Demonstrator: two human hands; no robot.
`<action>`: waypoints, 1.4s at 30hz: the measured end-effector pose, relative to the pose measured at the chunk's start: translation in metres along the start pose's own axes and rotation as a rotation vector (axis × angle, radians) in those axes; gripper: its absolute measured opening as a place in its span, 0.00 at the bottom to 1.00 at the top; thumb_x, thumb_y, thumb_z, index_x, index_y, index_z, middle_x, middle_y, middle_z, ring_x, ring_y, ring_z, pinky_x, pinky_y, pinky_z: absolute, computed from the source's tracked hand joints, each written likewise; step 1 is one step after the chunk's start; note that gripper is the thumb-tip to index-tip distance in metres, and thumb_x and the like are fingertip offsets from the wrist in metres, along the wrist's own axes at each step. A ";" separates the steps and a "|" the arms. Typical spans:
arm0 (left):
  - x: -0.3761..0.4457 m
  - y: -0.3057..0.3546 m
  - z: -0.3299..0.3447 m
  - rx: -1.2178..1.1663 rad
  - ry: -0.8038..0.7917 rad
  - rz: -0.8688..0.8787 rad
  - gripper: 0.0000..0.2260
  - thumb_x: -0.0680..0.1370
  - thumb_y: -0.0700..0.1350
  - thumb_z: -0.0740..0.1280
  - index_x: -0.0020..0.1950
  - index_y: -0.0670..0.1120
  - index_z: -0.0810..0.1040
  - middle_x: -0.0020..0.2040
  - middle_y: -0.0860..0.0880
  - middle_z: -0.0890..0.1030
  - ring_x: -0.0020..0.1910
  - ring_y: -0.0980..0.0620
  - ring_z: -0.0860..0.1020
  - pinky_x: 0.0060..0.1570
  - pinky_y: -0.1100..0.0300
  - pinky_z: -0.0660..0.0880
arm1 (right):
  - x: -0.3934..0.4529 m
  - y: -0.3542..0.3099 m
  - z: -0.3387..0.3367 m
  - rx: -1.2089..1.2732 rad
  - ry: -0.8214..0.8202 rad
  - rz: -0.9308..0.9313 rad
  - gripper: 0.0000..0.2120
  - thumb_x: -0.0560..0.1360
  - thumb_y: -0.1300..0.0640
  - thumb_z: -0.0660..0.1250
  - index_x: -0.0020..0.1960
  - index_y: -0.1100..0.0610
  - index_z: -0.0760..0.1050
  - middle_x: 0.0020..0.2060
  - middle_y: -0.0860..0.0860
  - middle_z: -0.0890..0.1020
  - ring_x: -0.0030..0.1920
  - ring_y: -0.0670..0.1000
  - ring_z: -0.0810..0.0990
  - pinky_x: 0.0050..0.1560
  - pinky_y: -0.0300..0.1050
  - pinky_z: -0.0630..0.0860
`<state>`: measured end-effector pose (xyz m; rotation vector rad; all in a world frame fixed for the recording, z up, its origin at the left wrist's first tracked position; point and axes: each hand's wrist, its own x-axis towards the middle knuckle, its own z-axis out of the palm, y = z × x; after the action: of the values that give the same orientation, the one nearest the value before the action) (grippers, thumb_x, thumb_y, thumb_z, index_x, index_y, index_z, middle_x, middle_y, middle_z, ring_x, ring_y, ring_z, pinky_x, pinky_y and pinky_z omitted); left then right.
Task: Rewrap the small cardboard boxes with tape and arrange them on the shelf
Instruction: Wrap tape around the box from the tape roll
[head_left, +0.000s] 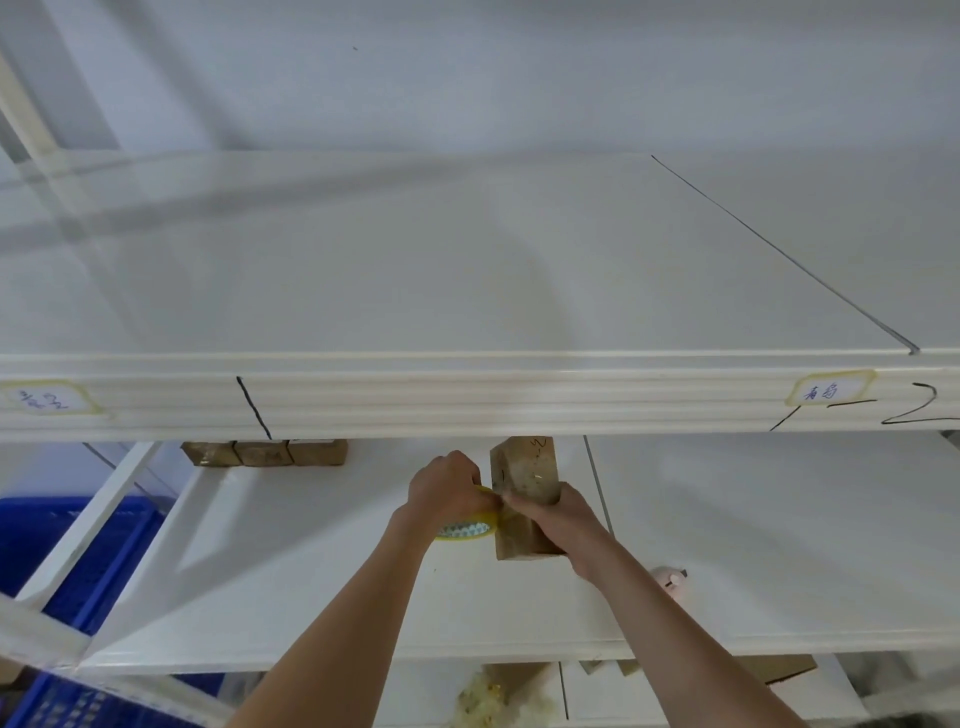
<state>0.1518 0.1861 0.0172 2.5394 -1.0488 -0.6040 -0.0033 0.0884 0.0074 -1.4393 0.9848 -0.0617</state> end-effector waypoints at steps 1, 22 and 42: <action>0.000 0.001 0.000 0.005 -0.001 0.000 0.18 0.69 0.61 0.75 0.41 0.46 0.84 0.37 0.53 0.81 0.38 0.53 0.80 0.32 0.63 0.69 | 0.002 -0.001 0.001 -0.028 0.034 -0.001 0.32 0.63 0.41 0.80 0.61 0.51 0.74 0.53 0.49 0.82 0.54 0.49 0.81 0.53 0.47 0.80; 0.009 -0.041 -0.005 -0.073 -0.185 -0.084 0.22 0.68 0.69 0.73 0.35 0.50 0.77 0.37 0.52 0.78 0.38 0.53 0.77 0.38 0.62 0.71 | 0.004 -0.001 -0.029 0.117 0.072 -0.016 0.13 0.66 0.56 0.80 0.49 0.58 0.85 0.44 0.55 0.87 0.47 0.56 0.86 0.53 0.53 0.82; 0.019 -0.042 0.001 0.067 -0.242 -0.042 0.25 0.70 0.70 0.70 0.36 0.47 0.78 0.36 0.51 0.77 0.36 0.53 0.77 0.39 0.63 0.72 | -0.002 0.019 -0.049 0.319 -0.031 0.028 0.19 0.68 0.60 0.79 0.57 0.63 0.83 0.50 0.59 0.87 0.52 0.60 0.86 0.58 0.60 0.81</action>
<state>0.1880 0.2005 -0.0071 2.5996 -1.1141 -0.9215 -0.0428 0.0544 0.0010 -1.1305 0.9236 -0.1678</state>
